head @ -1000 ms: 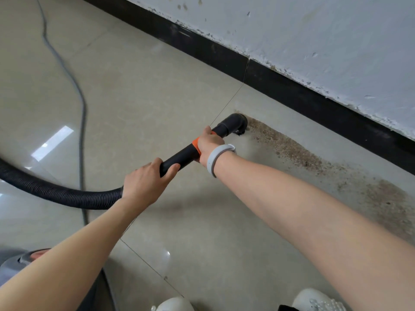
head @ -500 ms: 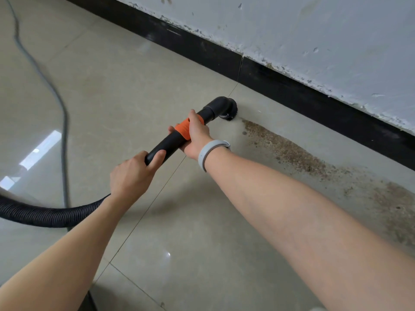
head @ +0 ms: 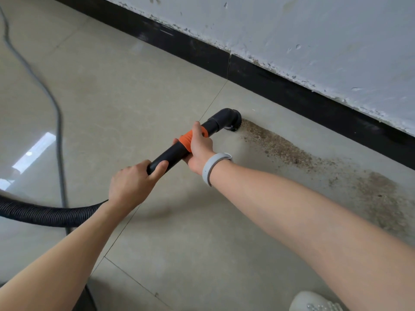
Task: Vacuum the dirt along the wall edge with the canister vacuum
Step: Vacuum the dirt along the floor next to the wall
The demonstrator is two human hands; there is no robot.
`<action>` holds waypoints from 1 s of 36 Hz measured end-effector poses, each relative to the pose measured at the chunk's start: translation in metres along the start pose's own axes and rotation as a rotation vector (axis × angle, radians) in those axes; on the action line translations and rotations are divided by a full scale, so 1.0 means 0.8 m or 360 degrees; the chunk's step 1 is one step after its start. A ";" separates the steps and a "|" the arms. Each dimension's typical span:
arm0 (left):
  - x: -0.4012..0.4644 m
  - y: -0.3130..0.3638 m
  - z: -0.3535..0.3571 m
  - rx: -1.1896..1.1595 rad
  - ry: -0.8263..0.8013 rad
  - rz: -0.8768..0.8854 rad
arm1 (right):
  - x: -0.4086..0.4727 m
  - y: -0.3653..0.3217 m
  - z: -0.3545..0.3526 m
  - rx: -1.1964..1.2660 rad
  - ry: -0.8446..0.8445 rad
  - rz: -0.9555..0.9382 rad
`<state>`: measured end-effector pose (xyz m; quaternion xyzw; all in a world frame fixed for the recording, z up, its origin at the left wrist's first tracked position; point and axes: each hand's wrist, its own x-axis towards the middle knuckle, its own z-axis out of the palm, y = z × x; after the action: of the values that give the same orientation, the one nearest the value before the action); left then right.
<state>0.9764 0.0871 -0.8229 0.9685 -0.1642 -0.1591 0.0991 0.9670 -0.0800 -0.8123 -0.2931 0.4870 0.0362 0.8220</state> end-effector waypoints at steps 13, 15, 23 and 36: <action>-0.045 -0.003 0.001 0.0056 -0.0133 0.0052 | -0.032 0.033 -0.038 -0.0115 0.0096 0.0064; -0.049 -0.004 0.002 0.0077 -0.0141 0.0072 | -0.033 0.040 -0.044 -0.0169 0.0135 0.0073; -0.046 -0.001 -0.003 0.0091 -0.0126 0.0068 | -0.031 0.032 -0.043 -0.0243 0.0155 0.0119; -0.002 0.052 0.005 -0.0013 0.0006 -0.0116 | -0.005 -0.042 -0.005 -0.0383 0.0113 -0.0064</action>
<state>0.9616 0.0489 -0.8160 0.9737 -0.1278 -0.1614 0.0976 0.9738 -0.1091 -0.7954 -0.4004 0.5019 0.0673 0.7637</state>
